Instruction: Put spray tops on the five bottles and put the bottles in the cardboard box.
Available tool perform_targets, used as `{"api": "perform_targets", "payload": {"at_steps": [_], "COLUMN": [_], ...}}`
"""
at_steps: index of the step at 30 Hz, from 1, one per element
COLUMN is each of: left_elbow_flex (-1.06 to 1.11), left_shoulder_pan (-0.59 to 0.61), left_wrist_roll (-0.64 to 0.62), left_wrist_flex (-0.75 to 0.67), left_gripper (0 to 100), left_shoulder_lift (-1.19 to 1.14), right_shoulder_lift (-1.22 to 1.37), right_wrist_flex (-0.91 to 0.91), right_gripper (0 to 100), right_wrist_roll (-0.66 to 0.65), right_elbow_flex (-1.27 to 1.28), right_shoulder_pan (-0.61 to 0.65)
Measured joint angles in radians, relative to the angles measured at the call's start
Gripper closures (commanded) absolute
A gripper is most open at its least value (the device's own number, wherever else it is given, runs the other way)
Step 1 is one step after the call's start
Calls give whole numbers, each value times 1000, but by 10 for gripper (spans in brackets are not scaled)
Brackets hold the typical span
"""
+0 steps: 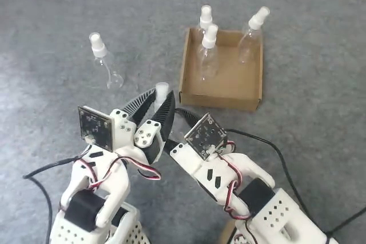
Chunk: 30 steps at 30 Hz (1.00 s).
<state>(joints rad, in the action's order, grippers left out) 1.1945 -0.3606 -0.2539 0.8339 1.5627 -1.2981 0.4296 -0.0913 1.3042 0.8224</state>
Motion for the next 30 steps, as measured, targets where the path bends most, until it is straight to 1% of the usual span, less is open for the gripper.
{"api": "perform_targets", "payload": {"at_steps": [4, 10, 12, 15, 18, 20, 23, 25, 30], "left_elbow_flex": [-9, -12, -15, -52, -75, -77, -77, -75, -11], "left_shoulder_pan": [5, 3, 21, 61, 78, 87, 84, 87, 84], "left_wrist_roll": [32, 51, 51, 51, 55, 80, 109, 115, 117], "left_wrist_flex": [58, 78, 83, 127, 192, 213, 215, 206, 110], "left_gripper": [753, 742, 742, 742, 747, 758, 787, 790, 790], "left_shoulder_lift": [-6, -9, 0, 69, 175, 235, 238, 232, 127], "right_shoulder_lift": [-38, -46, -46, -46, -46, -46, -46, -37, 124], "right_wrist_flex": [-3, -3, -3, -3, -20, -38, -55, -55, -31], "right_gripper": [992, 992, 992, 992, 992, 992, 992, 992, 992], "right_wrist_roll": [3, 3, 3, 3, 3, 3, 3, 3, 6], "right_elbow_flex": [2, 8, 8, 8, 8, 8, 8, -17, -198], "right_shoulder_pan": [-25, -28, -26, -41, -83, -123, -210, -245, -270]}}
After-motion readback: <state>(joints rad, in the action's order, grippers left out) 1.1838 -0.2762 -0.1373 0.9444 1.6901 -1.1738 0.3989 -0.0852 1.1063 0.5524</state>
